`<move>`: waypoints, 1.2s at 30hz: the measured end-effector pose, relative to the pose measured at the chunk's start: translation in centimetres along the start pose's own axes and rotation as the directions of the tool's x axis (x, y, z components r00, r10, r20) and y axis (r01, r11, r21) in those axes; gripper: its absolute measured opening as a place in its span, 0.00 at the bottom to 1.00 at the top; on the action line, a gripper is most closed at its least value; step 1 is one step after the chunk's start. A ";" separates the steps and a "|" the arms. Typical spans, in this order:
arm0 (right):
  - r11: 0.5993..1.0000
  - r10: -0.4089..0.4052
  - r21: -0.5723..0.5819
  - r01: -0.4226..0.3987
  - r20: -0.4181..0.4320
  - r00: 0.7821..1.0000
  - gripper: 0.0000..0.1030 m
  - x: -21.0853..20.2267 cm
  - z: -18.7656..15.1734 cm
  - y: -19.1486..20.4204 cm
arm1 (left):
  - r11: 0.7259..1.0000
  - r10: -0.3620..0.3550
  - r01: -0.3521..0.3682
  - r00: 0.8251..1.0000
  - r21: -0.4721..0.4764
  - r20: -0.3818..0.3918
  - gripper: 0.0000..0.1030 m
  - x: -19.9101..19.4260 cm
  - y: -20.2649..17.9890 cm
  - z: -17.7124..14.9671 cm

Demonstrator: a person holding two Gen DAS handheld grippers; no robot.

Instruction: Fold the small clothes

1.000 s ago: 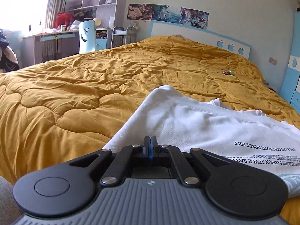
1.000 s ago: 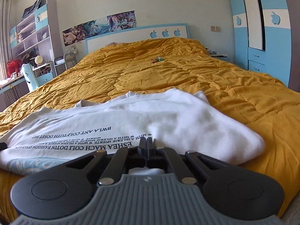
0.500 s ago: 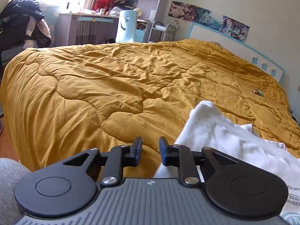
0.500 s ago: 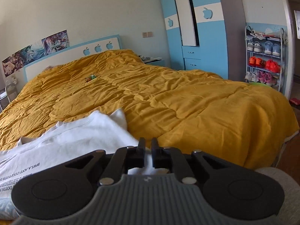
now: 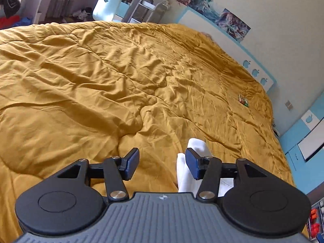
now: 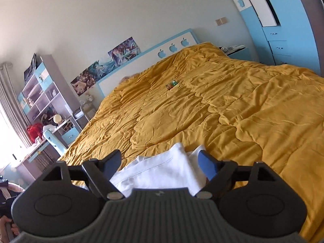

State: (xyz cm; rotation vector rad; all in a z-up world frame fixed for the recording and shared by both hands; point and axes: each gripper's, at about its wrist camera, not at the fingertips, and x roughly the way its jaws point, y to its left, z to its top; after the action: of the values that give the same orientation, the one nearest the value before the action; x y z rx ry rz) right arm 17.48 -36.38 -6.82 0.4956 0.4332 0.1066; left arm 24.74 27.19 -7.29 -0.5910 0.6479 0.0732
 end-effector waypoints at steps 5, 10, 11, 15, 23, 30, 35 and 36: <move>0.998 -0.051 -0.054 0.044 -0.152 0.987 0.77 6.3 2.1 0.6 | 0.992 -0.115 0.121 0.985 0.044 -0.125 0.58 4.7 -2.0 1.4; 0.997 -0.046 -0.070 0.029 -0.260 0.965 0.77 13.8 3.3 0.3 | 0.980 -0.180 0.196 0.937 0.024 -0.300 0.58 9.6 -2.9 2.3; 0.995 -0.072 -0.084 0.050 -0.292 0.954 0.77 15.6 3.5 0.4 | 0.976 -0.205 0.219 0.914 0.000 -0.350 0.58 10.7 -2.8 2.4; 0.963 -0.188 -0.250 0.100 -0.361 0.913 0.77 21.3 3.7 1.6 | 0.983 -0.173 0.183 0.907 -0.010 -0.385 0.58 12.9 -2.7 2.8; 0.989 -0.132 -0.127 0.080 -0.477 0.869 0.51 28.1 2.9 -1.1 | 0.971 -0.232 0.229 0.871 -0.060 -0.433 0.54 15.3 -2.6 3.0; 0.998 -0.065 -0.036 0.055 -0.409 0.910 0.05 27.3 2.9 -2.0 | 0.965 -0.196 0.244 0.916 0.098 -0.351 0.06 14.2 -5.1 2.5; 1.000 -0.010 -0.006 0.009 -0.267 0.964 0.03 25.5 4.7 -1.4 | 0.946 -0.309 0.322 0.917 0.014 -0.252 0.06 12.5 -5.5 4.4; 1.000 -0.016 -0.019 0.012 -0.240 0.971 0.03 25.3 5.1 -1.0 | 0.947 -0.309 0.322 0.920 0.012 -0.242 0.06 12.4 -5.8 4.7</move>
State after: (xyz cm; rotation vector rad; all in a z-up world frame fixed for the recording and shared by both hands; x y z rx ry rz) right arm 42.58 -34.40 -12.81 0.4638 0.6728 0.1576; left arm 38.69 23.47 -8.72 -0.6533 0.7762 -0.3215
